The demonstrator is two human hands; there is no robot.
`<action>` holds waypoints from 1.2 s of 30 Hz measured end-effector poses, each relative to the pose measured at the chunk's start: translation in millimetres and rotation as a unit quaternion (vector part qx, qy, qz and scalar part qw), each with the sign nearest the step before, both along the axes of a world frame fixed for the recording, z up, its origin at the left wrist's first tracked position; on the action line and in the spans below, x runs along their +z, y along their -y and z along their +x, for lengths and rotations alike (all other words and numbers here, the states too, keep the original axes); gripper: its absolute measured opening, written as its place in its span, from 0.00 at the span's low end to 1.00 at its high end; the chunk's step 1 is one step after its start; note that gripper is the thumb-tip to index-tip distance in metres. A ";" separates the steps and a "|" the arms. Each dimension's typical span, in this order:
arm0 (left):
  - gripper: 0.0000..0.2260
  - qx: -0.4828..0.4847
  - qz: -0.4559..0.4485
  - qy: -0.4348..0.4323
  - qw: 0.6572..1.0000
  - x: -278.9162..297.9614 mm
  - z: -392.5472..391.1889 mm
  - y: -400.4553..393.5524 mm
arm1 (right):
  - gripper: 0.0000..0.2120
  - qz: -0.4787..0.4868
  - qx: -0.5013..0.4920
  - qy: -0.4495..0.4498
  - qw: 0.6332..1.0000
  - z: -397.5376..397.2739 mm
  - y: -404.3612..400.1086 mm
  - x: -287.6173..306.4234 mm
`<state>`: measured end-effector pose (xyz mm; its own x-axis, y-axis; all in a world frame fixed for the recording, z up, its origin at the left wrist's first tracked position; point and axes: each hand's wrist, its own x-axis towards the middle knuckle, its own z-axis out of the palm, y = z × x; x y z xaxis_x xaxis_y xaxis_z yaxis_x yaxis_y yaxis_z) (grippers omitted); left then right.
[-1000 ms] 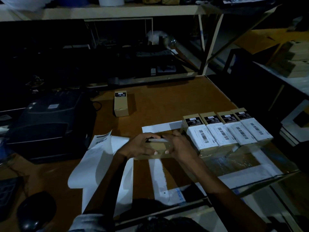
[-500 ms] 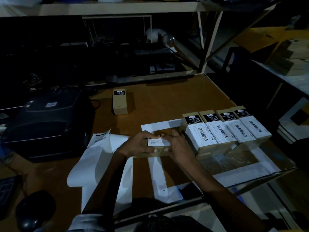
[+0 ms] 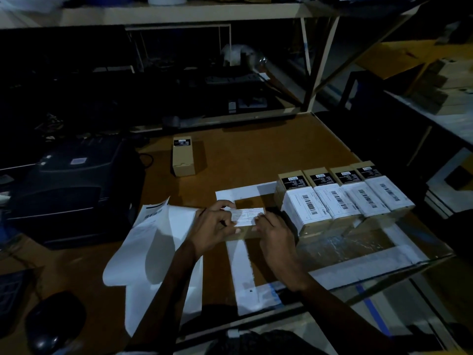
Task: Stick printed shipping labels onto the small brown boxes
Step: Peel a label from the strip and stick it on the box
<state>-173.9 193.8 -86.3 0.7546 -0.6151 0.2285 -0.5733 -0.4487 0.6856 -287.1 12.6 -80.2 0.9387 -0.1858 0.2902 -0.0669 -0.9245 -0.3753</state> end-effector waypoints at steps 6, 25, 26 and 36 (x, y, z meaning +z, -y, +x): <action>0.16 0.023 -0.052 0.013 0.998 1.4 -6.4 -0.2 | 0.14 -0.023 -0.021 0.045 0.999 -3.5 7.5 -3.2; 0.15 0.122 -0.001 0.035 0.992 24.1 -21.3 29.0 | 0.08 0.170 -0.053 0.098 0.979 5.5 7.4 -1.7; 0.17 0.119 -0.007 0.027 0.993 23.9 -21.1 28.1 | 0.06 0.169 -0.055 0.098 0.979 7.0 7.6 -0.8; 0.11 0.063 0.014 -0.050 0.997 33.9 -22.4 11.5 | 0.17 0.157 -0.029 0.100 0.982 8.0 18.3 -3.4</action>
<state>-196.4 182.3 -52.5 0.8447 -0.5188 0.1316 -0.4398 -0.5328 0.7230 -279.1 -5.7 -83.6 0.8540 -0.3466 0.3880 -0.0107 -0.7574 -0.6529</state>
